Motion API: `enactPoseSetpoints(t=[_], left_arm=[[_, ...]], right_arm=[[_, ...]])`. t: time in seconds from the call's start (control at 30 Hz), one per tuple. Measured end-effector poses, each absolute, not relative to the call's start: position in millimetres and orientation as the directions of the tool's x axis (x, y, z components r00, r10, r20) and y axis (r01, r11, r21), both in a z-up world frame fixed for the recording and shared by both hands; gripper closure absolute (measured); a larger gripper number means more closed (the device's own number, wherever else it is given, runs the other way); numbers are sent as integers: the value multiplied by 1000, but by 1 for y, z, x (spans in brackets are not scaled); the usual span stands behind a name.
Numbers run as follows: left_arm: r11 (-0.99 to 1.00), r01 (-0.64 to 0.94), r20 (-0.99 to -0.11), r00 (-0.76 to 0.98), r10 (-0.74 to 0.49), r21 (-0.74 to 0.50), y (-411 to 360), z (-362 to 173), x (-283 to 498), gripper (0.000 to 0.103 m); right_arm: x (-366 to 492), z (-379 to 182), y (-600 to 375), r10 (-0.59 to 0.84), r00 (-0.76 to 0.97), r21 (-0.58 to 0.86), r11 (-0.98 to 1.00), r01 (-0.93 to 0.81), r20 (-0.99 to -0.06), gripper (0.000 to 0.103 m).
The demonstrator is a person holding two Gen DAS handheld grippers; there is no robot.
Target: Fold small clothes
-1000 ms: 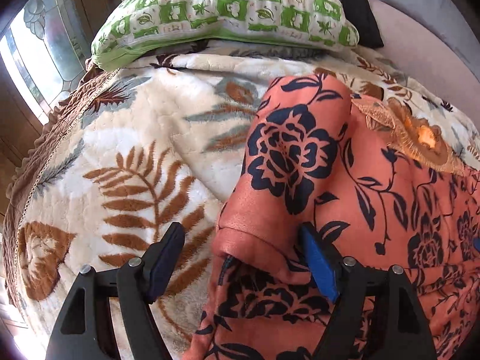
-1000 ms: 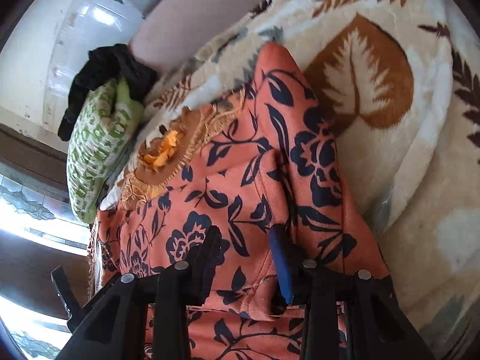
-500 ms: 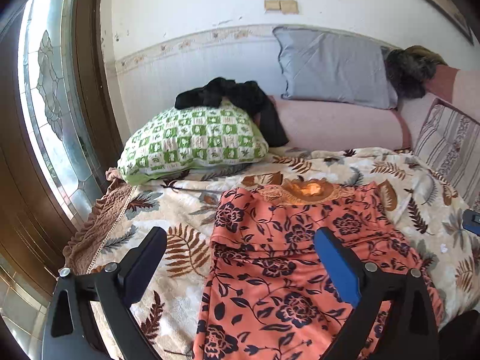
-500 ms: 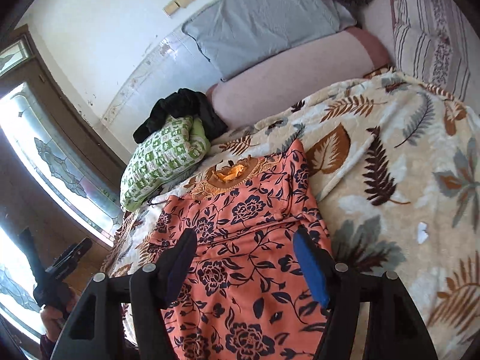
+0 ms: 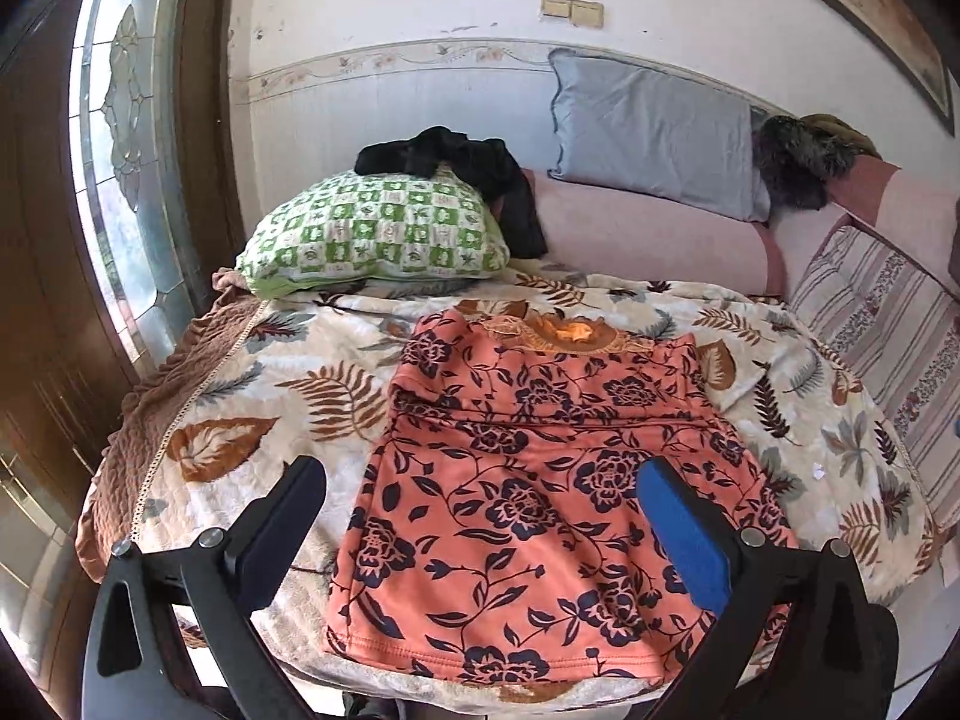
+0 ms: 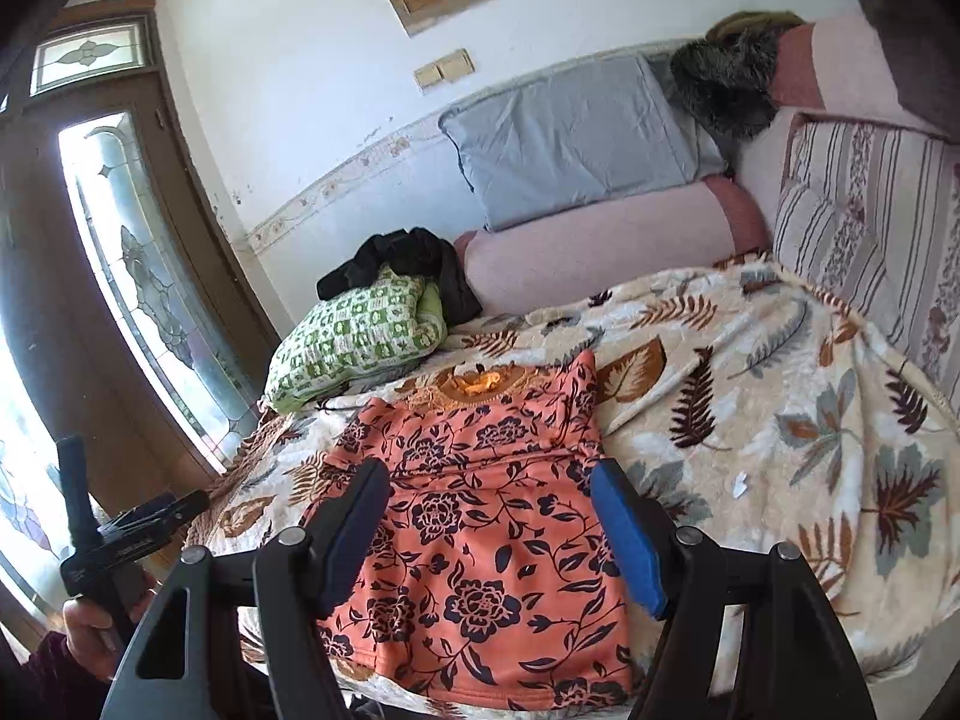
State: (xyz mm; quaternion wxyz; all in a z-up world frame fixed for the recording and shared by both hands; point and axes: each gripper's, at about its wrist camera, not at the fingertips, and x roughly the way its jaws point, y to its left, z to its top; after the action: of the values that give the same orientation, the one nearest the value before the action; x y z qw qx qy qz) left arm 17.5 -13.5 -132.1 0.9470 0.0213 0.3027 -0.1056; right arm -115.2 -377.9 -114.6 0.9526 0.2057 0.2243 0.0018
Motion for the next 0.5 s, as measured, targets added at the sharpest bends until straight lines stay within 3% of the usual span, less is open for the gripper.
enactPoseSetpoints(t=[0.17, 0.3, 0.5], left_arm=[[985, 173, -535, 831, -152, -12, -12, -121, 12, 0], [979, 198, -511, 838, -192, -42, -10, -112, 8, 0], [977, 206, -593, 781, -194, -48, 14, -140, 15, 0]], right_arm=[[-146, -90, -386, 50, 921, 383, 917, 110, -386, 30], [-158, -78, -384, 23, 934, 353, 929, 112, -357, 28], [-141, -116, -408, 65, 913, 457, 879, 138, -402, 27]])
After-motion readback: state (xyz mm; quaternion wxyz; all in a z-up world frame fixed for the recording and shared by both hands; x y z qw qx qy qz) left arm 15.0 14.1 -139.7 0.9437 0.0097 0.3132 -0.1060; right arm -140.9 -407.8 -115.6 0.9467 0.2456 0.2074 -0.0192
